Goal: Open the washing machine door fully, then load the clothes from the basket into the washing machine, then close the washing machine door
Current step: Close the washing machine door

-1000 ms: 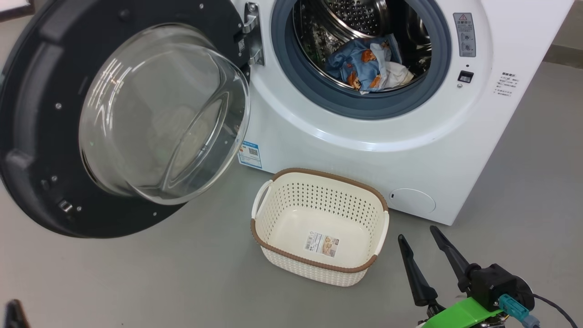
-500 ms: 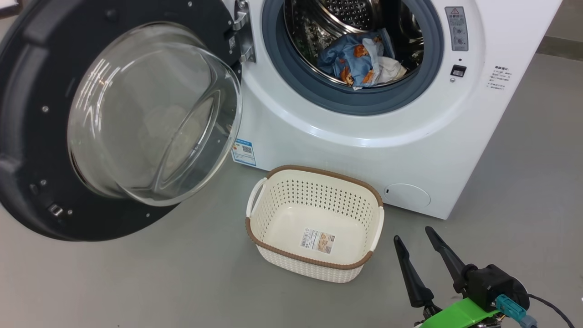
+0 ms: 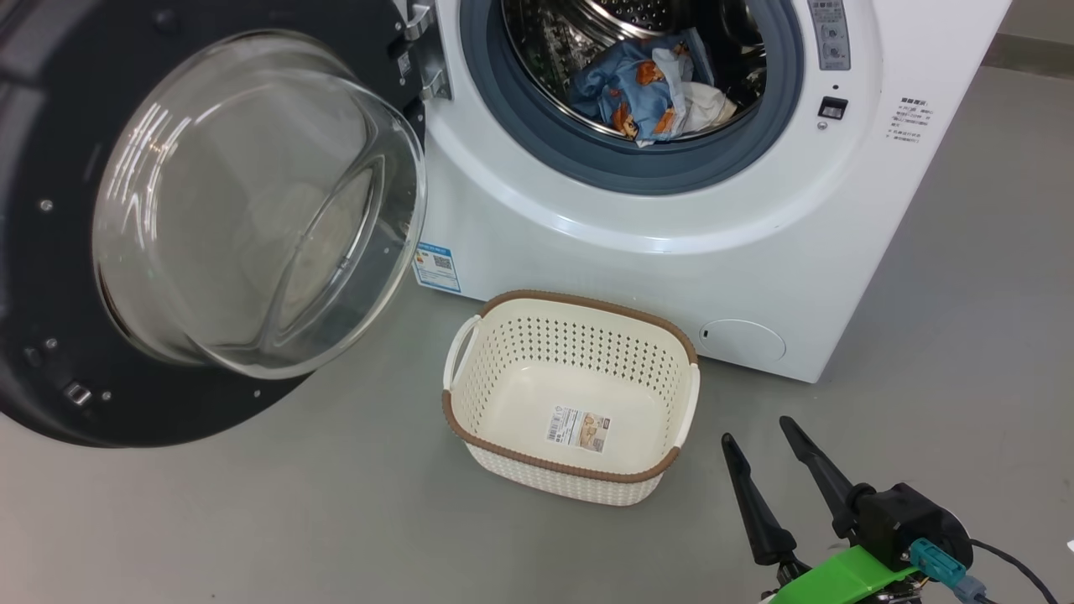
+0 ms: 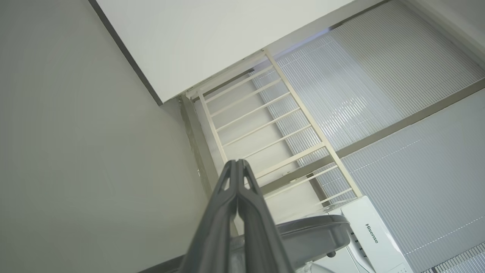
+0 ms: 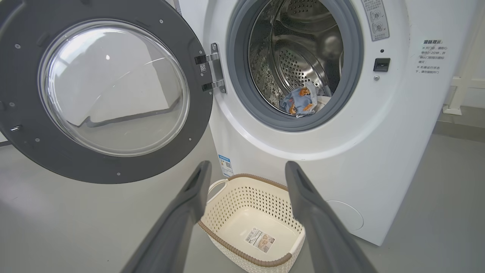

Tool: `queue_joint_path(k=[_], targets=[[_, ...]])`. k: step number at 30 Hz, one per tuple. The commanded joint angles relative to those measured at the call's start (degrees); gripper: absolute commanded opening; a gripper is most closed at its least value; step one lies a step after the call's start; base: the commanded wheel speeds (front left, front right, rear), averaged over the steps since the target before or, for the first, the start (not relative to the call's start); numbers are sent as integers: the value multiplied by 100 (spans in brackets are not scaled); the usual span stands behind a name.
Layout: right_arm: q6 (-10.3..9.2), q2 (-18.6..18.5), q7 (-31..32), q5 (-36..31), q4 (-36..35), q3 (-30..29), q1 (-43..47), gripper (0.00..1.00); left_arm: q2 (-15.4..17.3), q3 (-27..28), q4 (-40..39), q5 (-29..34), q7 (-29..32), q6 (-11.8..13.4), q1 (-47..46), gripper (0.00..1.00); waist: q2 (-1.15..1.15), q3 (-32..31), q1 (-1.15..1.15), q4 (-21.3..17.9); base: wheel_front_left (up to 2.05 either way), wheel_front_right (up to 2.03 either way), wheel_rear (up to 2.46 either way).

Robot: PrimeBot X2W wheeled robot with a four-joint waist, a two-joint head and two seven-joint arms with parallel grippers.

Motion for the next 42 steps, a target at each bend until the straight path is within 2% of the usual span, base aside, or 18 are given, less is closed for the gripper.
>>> queue_joint_path(k=[1,7,13,24,42], targets=[[51,3,8,12,-160,145,-193,100,379,139,23,-116,166,-61,-313,0,0,20,0,-5,0,0,0],[51,3,69,0,-182,178,-230,100,507,242,792,-793,906,97,-954,0,0,78,0,-22,0,0,0],[51,3,155,-36,-234,233,-311,100,668,422,1398,-1081,1103,279,-1304,0,0,209,0,-114,0,0,0],[51,3,313,-200,-387,178,-400,100,789,455,1907,-1184,1219,103,-1595,0,0,542,0,-300,0,0,0],[51,3,410,-270,-500,168,-489,100,696,269,2251,-1124,1360,-27,-1839,0,0,827,0,-474,0,0,0]])
